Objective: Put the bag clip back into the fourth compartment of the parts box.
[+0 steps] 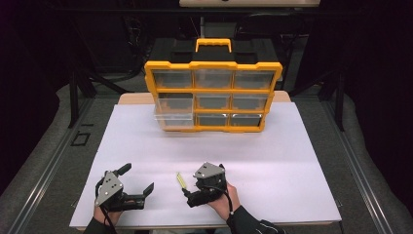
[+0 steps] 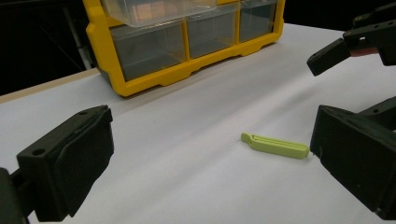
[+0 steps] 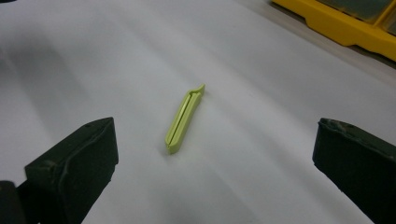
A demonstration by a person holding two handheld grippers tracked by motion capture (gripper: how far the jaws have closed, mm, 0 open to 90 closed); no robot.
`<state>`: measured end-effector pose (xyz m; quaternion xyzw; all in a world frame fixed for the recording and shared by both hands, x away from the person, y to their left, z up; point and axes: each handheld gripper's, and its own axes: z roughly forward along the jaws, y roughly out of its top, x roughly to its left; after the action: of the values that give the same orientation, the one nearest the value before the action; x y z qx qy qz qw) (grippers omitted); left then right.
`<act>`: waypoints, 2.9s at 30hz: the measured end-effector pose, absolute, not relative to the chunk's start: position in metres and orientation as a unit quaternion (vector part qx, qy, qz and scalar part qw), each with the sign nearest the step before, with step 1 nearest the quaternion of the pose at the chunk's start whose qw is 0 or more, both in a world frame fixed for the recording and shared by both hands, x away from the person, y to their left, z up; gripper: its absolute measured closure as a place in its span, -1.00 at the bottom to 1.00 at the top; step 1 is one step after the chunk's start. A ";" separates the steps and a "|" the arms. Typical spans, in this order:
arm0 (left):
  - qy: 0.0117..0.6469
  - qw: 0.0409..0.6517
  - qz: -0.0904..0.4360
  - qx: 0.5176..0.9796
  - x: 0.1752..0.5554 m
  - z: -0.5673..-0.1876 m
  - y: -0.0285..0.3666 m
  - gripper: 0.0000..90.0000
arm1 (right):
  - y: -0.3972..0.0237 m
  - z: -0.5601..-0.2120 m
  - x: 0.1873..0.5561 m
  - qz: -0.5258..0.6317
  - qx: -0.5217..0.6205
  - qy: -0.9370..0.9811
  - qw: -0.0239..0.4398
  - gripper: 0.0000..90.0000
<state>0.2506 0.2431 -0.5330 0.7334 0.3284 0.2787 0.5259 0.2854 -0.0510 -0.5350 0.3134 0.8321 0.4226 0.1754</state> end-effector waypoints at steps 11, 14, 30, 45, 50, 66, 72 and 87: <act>0.329 0.525 0.278 0.734 0.250 -0.533 0.243 -1.00 | -0.036 -0.534 0.293 0.411 0.324 0.833 0.177 -0.93; 0.330 0.525 0.278 0.734 0.250 -0.533 0.243 -1.00 | -0.032 -0.534 0.295 0.407 0.326 0.834 0.180 -0.92; 0.330 0.523 0.278 0.735 0.250 -0.532 0.243 -1.00 | -0.013 -0.536 0.301 0.386 0.340 0.837 0.187 -0.26; 0.331 0.522 0.277 0.735 0.250 -0.532 0.243 -1.00 | 0.004 -0.544 0.308 0.338 0.358 0.856 0.155 0.26; 0.332 0.523 0.277 0.735 0.250 -0.533 0.243 -1.00 | 0.008 -0.546 0.309 0.326 0.362 0.861 0.146 0.39; 0.332 0.522 0.278 0.735 0.250 -0.532 0.244 -1.00 | 0.013 -0.552 0.308 0.312 0.389 0.855 0.142 0.67; 0.334 0.521 0.279 0.734 0.250 -0.532 0.245 -1.00 | 0.014 -0.553 0.308 0.314 0.400 0.850 0.138 0.74; 0.334 0.520 0.277 0.736 0.250 -0.532 0.244 -1.00 | 0.012 -0.549 0.309 0.330 0.414 0.838 0.135 0.79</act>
<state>0.2502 0.2443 -0.5320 0.7356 0.3341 0.2767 0.5202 0.3086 0.0116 -0.5486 0.4137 0.8377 0.3302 0.1346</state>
